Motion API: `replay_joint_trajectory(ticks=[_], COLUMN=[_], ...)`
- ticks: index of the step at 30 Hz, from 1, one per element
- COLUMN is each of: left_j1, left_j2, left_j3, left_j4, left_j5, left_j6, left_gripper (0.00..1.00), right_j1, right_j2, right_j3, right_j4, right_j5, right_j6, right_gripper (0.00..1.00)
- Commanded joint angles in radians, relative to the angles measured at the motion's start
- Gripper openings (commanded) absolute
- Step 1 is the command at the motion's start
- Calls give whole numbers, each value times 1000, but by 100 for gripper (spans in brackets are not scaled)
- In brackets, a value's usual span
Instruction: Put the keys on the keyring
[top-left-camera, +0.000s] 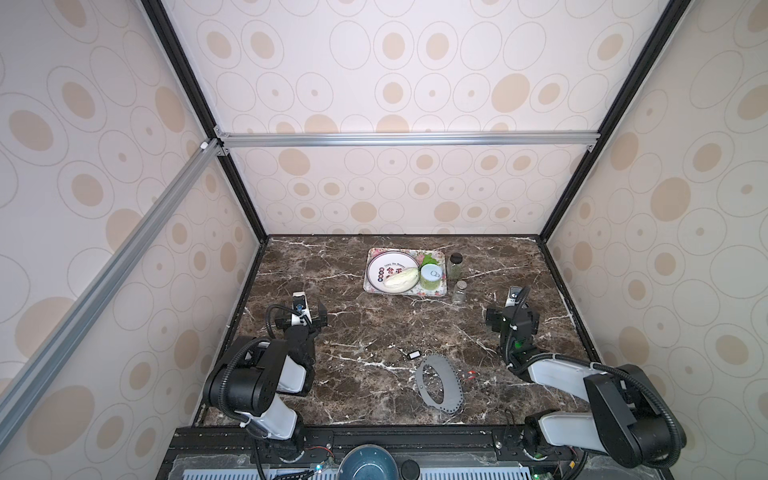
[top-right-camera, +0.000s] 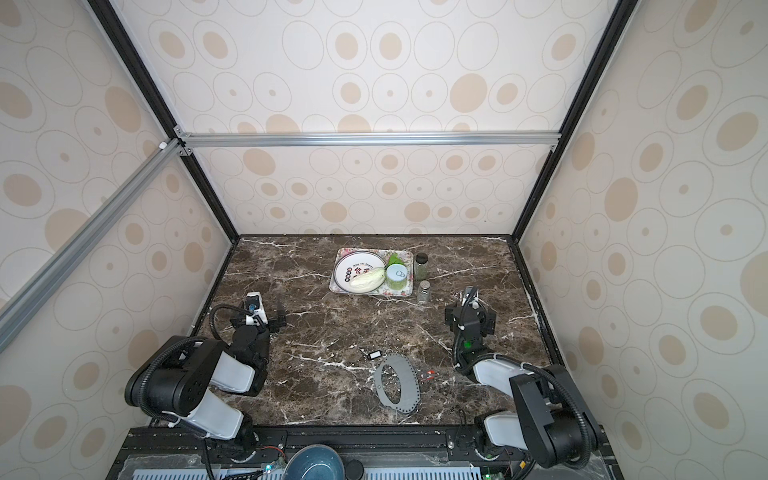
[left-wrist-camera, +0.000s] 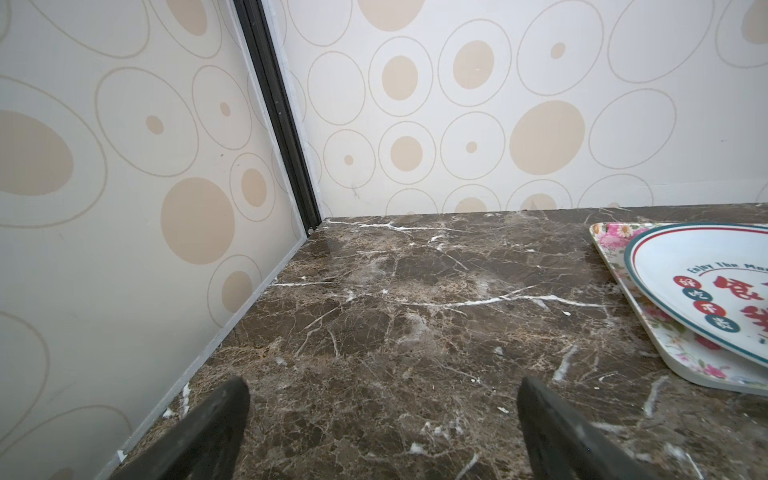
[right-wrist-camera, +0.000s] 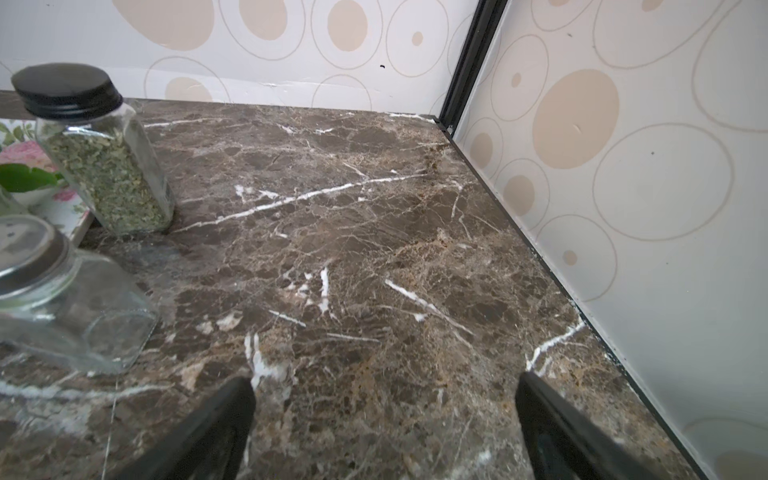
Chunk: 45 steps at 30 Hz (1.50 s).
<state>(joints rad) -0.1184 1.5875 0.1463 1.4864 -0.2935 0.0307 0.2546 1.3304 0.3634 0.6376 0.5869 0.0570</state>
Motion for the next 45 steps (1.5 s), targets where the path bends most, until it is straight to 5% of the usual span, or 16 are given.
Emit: replay_joint_trajectory(ticks=[1, 6, 9, 10, 12, 26, 30, 36, 45], left_j1=[8, 7, 8, 8, 7, 8, 9, 8, 9], left_j2=[-3, -3, -3, -3, -3, -3, -3, -3, -3], left_j3=[7, 10, 9, 11, 16, 28, 29, 29, 29], left_j4=[18, 17, 16, 11, 2, -21, -20, -21, -21], left_j5=[-1, -1, -1, -1, -1, -4, -4, -3, -4], left_j6=[-12, -12, -12, -12, -12, -17, -17, -17, -17], left_gripper=[99, 99, 99, 99, 99, 99, 99, 99, 99], right_j1=[-6, -8, -36, -48, -81, -144, -136, -137, -145], right_j2=[41, 142, 218, 167, 188, 184, 238, 211, 218], right_j3=[71, 132, 57, 83, 53, 121, -8, 31, 28], right_j4=[-57, -2, 268, 99, 207, 37, 351, 222, 238], right_j5=[33, 60, 34, 12, -39, -196, -377, -271, -275], right_j6=[22, -90, -128, -64, -68, -20, -132, -68, -67], right_gripper=[100, 100, 100, 100, 100, 100, 100, 100, 100])
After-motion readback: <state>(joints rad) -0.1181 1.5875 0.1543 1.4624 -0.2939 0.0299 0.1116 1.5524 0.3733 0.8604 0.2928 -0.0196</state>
